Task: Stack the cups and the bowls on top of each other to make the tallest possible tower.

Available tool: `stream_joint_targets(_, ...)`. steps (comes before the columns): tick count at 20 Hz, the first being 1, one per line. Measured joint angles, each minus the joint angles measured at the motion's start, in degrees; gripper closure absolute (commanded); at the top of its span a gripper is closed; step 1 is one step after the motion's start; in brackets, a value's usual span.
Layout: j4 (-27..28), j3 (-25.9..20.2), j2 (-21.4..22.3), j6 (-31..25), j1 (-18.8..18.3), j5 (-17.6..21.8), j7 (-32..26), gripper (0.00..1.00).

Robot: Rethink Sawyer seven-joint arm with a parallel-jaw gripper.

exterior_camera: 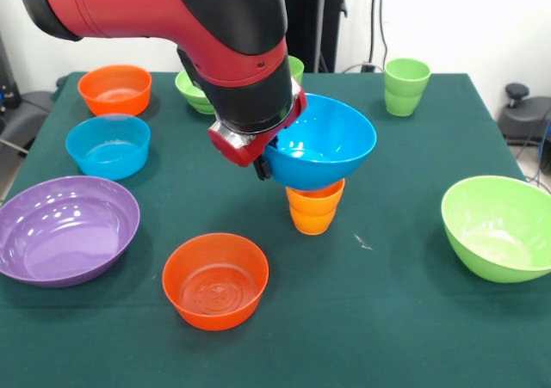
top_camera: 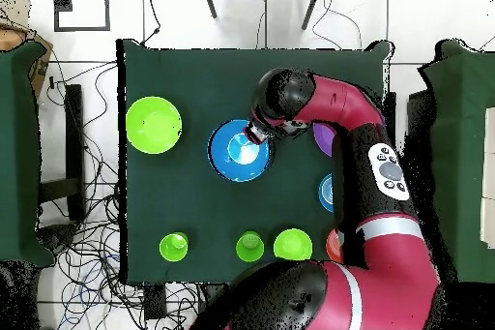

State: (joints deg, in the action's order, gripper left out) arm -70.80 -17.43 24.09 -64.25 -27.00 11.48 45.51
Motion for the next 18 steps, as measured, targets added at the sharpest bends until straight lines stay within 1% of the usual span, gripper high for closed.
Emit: stream_joint_targets(18,-0.04,0.42,-0.02,0.02,1.25,-0.64,0.03,1.0)
